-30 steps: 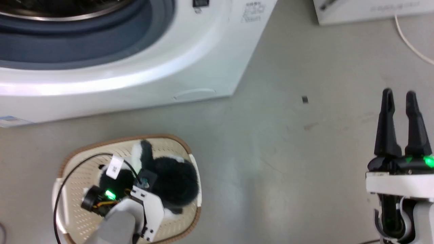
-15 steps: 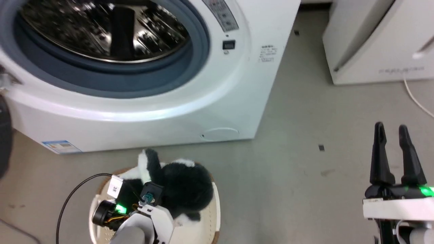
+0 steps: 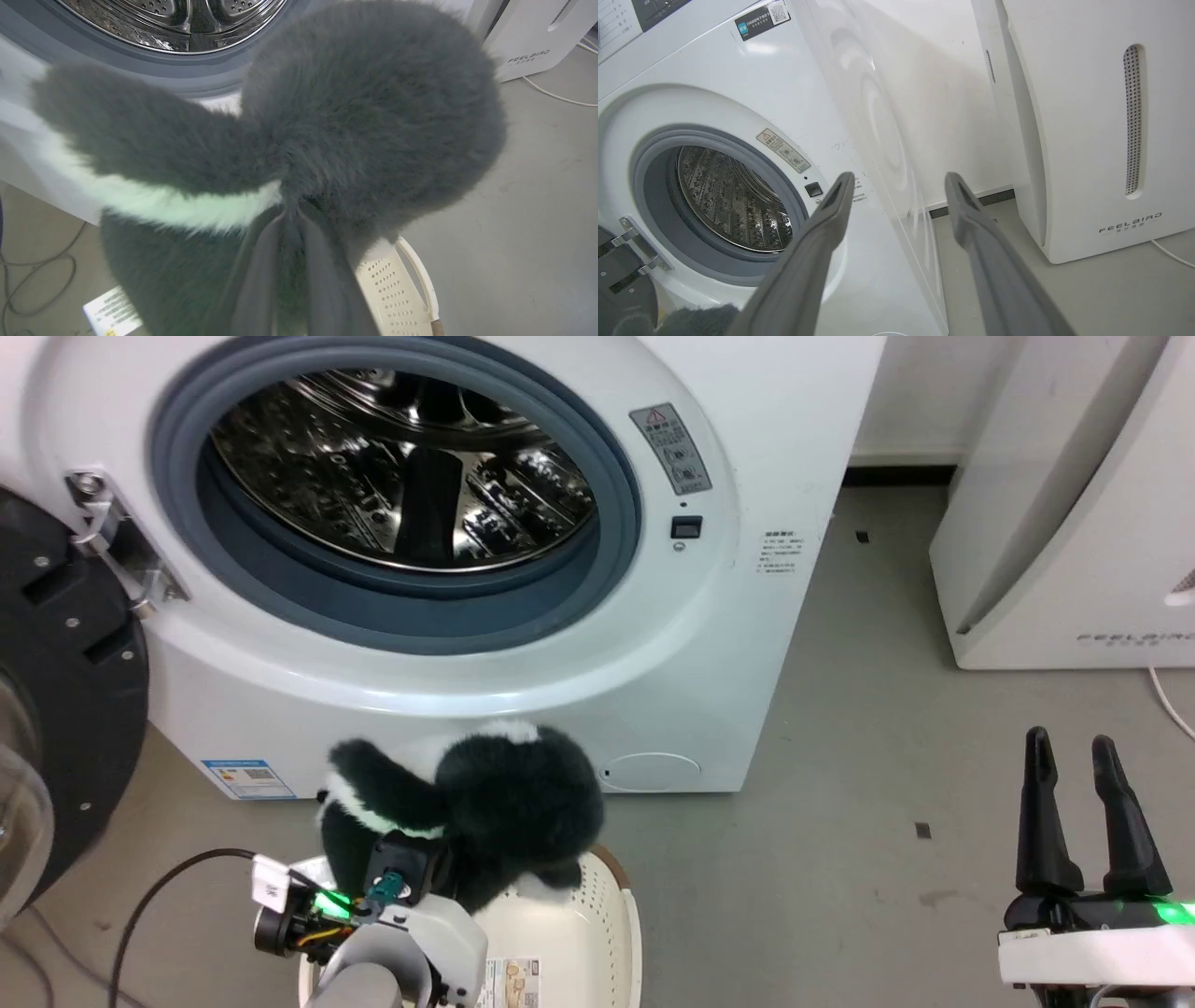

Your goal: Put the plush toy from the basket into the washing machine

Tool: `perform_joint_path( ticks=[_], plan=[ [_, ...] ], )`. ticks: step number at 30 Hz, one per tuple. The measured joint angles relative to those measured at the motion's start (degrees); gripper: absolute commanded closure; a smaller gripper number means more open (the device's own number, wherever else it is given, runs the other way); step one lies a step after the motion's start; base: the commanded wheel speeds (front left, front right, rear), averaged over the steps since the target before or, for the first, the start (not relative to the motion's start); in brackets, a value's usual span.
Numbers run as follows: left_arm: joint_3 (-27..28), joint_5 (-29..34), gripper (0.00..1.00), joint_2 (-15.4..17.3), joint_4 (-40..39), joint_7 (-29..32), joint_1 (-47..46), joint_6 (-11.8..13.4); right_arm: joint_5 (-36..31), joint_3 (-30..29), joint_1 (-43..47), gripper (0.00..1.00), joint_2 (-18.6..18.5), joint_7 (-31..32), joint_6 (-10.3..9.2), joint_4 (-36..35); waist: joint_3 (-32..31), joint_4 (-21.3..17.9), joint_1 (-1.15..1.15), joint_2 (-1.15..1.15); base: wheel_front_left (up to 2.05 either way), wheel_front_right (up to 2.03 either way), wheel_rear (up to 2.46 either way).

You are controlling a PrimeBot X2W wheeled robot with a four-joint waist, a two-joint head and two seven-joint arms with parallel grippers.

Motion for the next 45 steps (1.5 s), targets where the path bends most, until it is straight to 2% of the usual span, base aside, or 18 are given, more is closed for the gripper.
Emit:
perform_joint_path(
  ticks=[10,15,20,34,45],
  plan=[
    [6.54,0.20,1.00,0.59,-11.82,0.00,1.85,2.40,-0.33,0.15,0.24,0.00,0.00,0.00,0.00,-0.10,-1.30,1.03,0.00,0.00,0.00,0.00,0.00],
    [11.04,0.24,1.00,0.65,-15.32,0.00,1.85,3.70,-0.32,0.48,0.20,0.00,0.00,0.00,0.00,-0.37,-0.54,0.50,0.00,0.00,0.00,0.00,0.00],
    [14.18,1.55,1.00,0.49,-17.05,0.00,1.27,3.78,-0.30,0.48,-0.09,0.00,0.00,0.00,0.00,-0.69,1.27,-0.40,0.00,0.00,0.00,0.00,0.00],
    [20.72,4.48,1.00,1.51,-14.29,0.00,-13.42,2.77,0.33,0.93,-6.11,0.00,0.00,0.00,0.00,-1.34,10.99,-4.71,0.01,0.00,0.00,0.00,0.00],
    [23.24,6.31,1.00,5.09,-8.87,0.00,-27.22,2.04,2.83,2.10,-11.22,0.00,0.00,0.00,0.00,-1.83,19.94,-9.45,0.02,0.00,0.00,0.00,0.00]
  ],
)
